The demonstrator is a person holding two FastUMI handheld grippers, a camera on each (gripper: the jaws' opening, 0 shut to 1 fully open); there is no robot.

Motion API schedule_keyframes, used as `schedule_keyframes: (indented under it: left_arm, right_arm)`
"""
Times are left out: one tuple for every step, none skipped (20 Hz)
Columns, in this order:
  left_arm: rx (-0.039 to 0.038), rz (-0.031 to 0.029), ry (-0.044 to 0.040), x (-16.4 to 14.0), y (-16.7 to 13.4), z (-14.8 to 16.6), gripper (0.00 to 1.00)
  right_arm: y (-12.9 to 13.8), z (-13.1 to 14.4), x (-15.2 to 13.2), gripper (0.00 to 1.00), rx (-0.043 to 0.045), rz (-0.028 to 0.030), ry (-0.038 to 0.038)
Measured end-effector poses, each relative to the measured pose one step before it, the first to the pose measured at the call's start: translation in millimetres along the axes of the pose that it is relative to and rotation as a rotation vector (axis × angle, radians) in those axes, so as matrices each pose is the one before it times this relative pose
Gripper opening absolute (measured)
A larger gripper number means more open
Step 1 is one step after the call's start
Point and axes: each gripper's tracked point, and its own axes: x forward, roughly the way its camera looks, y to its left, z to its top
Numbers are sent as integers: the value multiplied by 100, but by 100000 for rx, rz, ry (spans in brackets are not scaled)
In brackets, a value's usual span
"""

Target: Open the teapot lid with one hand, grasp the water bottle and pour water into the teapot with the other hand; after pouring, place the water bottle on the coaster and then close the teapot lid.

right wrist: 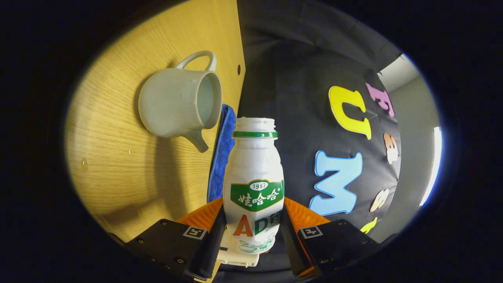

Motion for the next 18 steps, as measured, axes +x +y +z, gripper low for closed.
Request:
schedule_keyframes:
  left_arm:
    - [42,663,-195,-27,308,98,19]
    - [-309,368,-194,-31,214,81,19]
    - [-232,142,-91,-27,-14,64,15]
    - [-9,213,1,18,147,-129,19]
    - [111,116,110,13,52,-68,19]
    - [109,-165,219,85,-72,-157,19]
    - [6,-224,232,39,-145,51,19]
    - [96,-261,18,-47,-30,-72,19]
    - [220,-22,-142,-55,14,102,19]
    - [237,-20,-228,86,-9,39,15]
    - [130,-50,-15,-54,-22,151,15]
    - [13,-62,-16,-43,35,-82,19]
    - [-73,36,-5,10,3,21,19]
    - [-116,-44,157,30,-18,-116,19]
    - [-73,56,242,13,41,-10,19]
    - [-106,10,145,71,19,-173,19]
    - [-137,-44,64,-120,-22,59,19]
    - [-33,-27,38,49,-44,44,19]
  right_arm:
    - [10,6,-86,71,-1109,-696,-242]
    - [45,-35,34,71,-1047,-672,-224]
    - [162,79,-119,71,-1263,-288,-324]
    - [-50,90,-19,71,-1143,-578,-273]
    - [56,-8,-76,71,-1488,-349,-395]
    - [-124,128,-50,71,-1699,-590,-342]
    - [-218,31,-36,71,-1889,-786,-362]
    - [-149,30,-15,71,-1497,-499,-267]
    - [-95,-18,-17,71,-644,-224,-80]
    - [-22,-9,172,71,-134,125,-178]
    - [-24,-10,18,71,-328,13,-110]
    - [-107,-20,-42,71,-638,-302,4]
    - [-102,37,5,71,-730,-220,-147]
    - [-86,-2,67,71,-826,-326,-135]
    - [-165,18,23,71,-996,-478,-287]
    - [-120,7,46,71,-823,-440,-161]
    - [-129,2,26,71,-760,-412,-151]
    - [-147,23,47,71,-662,-387,-181]
